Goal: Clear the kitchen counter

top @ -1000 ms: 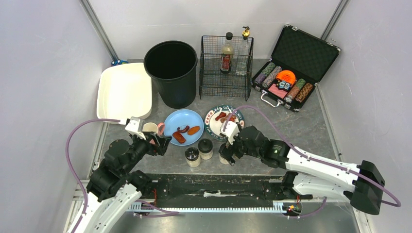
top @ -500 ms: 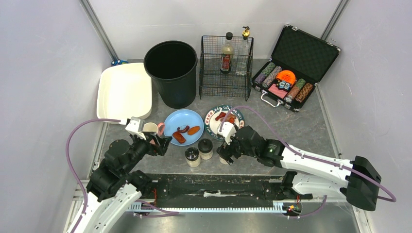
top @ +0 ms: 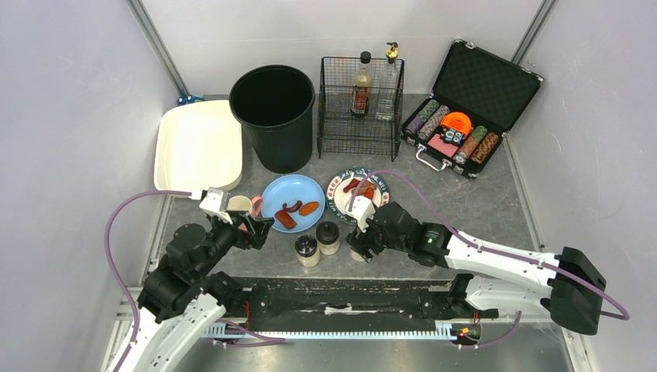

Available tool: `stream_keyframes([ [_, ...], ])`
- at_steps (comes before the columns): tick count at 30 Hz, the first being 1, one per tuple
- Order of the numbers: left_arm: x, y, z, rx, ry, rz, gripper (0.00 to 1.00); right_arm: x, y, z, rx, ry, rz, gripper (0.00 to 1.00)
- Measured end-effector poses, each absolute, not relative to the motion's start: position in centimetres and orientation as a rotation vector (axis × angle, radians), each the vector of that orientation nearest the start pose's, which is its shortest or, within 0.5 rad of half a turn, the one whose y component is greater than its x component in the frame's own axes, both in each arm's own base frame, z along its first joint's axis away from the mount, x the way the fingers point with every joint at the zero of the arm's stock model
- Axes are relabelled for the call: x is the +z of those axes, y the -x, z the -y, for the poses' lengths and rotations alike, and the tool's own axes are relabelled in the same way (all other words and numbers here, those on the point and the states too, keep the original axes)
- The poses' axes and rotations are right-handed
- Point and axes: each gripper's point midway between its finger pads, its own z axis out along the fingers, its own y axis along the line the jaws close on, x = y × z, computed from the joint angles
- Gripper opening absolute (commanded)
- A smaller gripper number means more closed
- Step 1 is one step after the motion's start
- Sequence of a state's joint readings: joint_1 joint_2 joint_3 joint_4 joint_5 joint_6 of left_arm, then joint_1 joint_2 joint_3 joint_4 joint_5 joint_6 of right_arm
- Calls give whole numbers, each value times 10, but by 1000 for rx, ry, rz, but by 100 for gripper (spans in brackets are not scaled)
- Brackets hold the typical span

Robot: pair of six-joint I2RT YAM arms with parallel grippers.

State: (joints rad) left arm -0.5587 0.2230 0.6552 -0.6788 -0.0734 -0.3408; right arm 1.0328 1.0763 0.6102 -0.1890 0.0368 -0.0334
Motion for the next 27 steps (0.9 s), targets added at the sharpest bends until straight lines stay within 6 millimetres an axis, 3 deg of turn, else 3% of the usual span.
stream_keyframes([
  [3,230,-163,103,-567,-149,-1847,84,103,-167,-264,499,1139,-1972,66],
  [8,230,-163,103,-567,-149,-1847,84,103,-166,-264,505,1135,-1975,42],
  [15,230,-163,103,-567,-148,-1846,84,103,-165,-265,513,1140,-1975,21],
  [27,230,-162,103,-569,-152,-1846,83,109,-158,-269,525,1170,-1975,12],
])
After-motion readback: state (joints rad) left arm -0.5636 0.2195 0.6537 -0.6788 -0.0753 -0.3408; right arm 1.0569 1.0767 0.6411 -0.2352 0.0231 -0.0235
